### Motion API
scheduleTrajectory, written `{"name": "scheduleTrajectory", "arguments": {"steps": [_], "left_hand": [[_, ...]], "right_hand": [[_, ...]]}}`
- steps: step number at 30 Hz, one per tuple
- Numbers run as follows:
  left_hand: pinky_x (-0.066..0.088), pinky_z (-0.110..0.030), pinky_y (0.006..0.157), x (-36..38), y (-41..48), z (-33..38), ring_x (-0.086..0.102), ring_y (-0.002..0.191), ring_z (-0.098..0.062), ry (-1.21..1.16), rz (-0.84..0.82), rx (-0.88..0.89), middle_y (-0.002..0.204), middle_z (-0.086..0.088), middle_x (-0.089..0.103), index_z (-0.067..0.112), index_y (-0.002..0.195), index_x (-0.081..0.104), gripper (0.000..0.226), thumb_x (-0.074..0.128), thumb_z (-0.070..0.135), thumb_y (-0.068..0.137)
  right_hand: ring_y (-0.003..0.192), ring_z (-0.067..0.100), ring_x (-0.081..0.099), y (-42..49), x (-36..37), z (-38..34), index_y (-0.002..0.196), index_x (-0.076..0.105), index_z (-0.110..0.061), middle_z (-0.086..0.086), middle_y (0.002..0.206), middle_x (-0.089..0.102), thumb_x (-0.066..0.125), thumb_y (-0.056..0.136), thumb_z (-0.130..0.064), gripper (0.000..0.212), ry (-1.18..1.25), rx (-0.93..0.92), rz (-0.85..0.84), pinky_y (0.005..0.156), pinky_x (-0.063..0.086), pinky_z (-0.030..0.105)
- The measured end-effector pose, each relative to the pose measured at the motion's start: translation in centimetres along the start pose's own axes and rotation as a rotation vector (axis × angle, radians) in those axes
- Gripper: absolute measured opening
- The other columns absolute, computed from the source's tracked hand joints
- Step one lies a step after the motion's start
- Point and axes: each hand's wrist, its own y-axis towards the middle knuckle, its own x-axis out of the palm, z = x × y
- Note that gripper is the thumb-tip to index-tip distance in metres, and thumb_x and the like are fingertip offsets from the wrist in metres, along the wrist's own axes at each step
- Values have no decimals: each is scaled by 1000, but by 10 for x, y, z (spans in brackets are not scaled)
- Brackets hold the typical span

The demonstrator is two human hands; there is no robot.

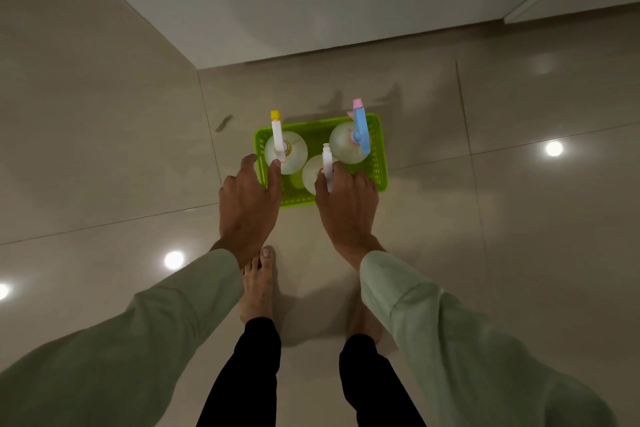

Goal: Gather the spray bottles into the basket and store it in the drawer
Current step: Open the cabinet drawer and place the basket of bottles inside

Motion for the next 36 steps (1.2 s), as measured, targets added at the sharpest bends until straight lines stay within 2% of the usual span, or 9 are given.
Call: {"name": "scheduleTrajectory", "arguments": {"steps": [15, 25, 36], "left_hand": [[39, -41, 87, 0, -2, 2, 57, 96, -38, -2, 9, 2, 93, -16, 72, 14, 137, 48, 58, 40, 56, 97], [39, -42, 88, 2, -4, 2, 56, 98, -37, -11, -6, -10, 91, -17, 72, 15, 137, 47, 57, 38, 56, 97], [39, -42, 90, 2, -4, -3, 56, 97, -38, 2, -8, -12, 89, -17, 72, 15, 138, 46, 59, 38, 56, 97]], "right_hand": [[61, 34, 61, 0, 0, 4, 79, 67, -6, 13, 58, 65, 73, 83, -20, 15, -19, -25, -18, 59, 48, 39], [55, 33, 59, 0, -2, 4, 73, 66, -8, 11, 53, 63, 78, 78, -17, 16, -28, -20, -16, 55, 44, 33], [68, 33, 63, -1, 4, 9, 87, 67, -9, 10, 66, 70, 70, 84, -29, 20, -19, -30, -41, 66, 48, 38]]}}
